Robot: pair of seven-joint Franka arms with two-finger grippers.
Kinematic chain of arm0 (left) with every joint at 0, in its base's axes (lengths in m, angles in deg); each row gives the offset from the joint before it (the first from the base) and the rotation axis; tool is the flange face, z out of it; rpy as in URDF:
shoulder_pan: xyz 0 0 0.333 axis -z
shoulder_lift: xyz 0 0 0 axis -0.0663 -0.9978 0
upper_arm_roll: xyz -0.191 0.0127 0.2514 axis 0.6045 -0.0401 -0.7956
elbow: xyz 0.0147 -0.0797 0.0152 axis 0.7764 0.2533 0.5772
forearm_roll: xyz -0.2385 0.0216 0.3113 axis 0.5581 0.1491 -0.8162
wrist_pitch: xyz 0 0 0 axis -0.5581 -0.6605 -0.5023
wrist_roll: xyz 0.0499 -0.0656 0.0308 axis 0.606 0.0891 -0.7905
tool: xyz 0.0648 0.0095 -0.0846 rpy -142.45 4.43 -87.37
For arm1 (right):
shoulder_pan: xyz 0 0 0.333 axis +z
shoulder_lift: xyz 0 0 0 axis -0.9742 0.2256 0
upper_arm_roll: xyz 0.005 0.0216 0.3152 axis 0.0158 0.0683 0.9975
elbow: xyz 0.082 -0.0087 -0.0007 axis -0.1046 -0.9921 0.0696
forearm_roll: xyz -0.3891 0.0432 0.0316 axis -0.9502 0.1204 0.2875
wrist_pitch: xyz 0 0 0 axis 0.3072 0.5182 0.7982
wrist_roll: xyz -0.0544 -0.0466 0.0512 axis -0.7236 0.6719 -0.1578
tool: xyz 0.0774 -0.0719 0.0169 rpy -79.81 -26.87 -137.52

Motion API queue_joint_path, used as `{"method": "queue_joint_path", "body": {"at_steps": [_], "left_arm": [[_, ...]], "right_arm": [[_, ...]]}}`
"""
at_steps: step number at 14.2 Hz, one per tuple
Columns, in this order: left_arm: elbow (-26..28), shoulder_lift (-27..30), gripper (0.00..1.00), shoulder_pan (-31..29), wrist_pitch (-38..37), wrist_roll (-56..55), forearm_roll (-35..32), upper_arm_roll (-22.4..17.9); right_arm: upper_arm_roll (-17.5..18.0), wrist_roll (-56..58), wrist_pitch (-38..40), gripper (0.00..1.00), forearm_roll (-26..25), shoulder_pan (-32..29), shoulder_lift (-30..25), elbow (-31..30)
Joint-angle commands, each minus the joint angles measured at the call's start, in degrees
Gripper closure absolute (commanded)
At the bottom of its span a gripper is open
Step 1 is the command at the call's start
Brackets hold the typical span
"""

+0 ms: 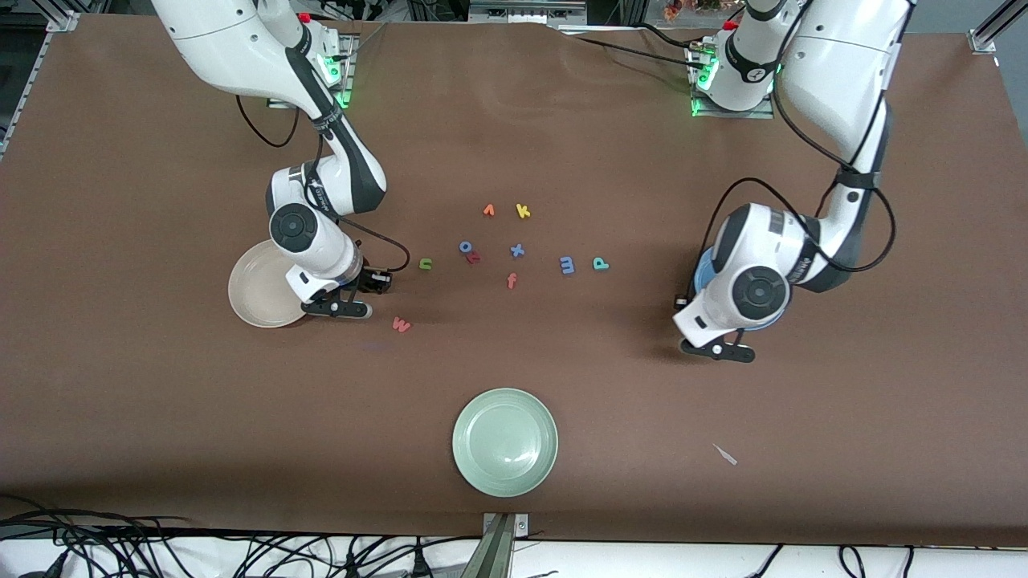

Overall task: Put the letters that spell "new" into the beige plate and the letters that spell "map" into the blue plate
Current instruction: 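Place the yellow letter on the blue plate while the right gripper grasps orange e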

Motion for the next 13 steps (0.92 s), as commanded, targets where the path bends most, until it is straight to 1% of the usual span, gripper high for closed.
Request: {"method": "queue_joint_path", "body": {"at_steps": [1, 2, 3, 4, 5, 6, 8, 10, 11, 12, 13], "left_arm": [[6.1, 4.9, 0.76, -4.5, 0.0, 7.6, -1.3, 0.7], [7.8, 5.2, 0.76, -5.4, 0.8, 8.0, -1.2, 0.8], [10.6, 6.0, 0.70, -5.5, 2.9, 8.0, -1.2, 0.8], [13.7, 7.1, 0.49, -5.4, 6.0, 7.3, -1.2, 0.8], [15.9, 7.7, 0.13, -5.4, 8.3, 6.8, -1.1, 0.8], [16.2, 8.5, 0.00, -5.6, 8.3, 6.6, -1.1, 0.8], [16.1, 10.0, 0.00, -5.6, 7.9, 6.6, -1.1, 0.8], [15.6, 12.1, 0.00, -5.2, 6.9, 6.6, -1.1, 1.1], [15.6, 13.4, 0.00, -4.6, 6.7, 6.4, -1.0, 2.2], [15.5, 14.0, 0.00, -4.6, 6.7, 6.0, -1.0, 4.2], [15.0, 14.0, 0.00, -4.6, 6.8, 5.4, -1.0, 6.3]], "right_arm": [[0.0, -0.1, -1.0, 0.81, 0.5, 0.4, 0.5, 0.1], [0.0, -0.1, -0.9, 0.85, 0.5, 0.4, 0.5, 0.1], [0.0, -0.2, -0.8, 0.87, 0.5, 0.4, 0.5, 0.1], [0.0, 0.0, -0.2, 0.89, 0.5, 0.4, 0.4, 0.2], [0.1, 0.2, 0.7, 0.91, 0.5, 0.4, 0.2, 0.3], [0.0, 0.3, 2.1, 0.91, 0.5, 0.4, 0.0, 0.9], [0.0, 0.2, 6.1, 0.91, 0.5, 0.4, -0.3, 3.0], [-0.4, 0.3, 12.6, 0.91, 0.5, 0.3, -1.2, 5.9], [-0.6, 0.4, 16.0, 0.91, 0.5, -0.1, -1.9, 7.0], [-0.8, 0.2, 19.1, 0.91, 0.5, -0.5, -2.4, 8.1], [-2.2, 0.2, 22.2, 0.91, 0.5, -0.6, -3.0, 8.9]]}}
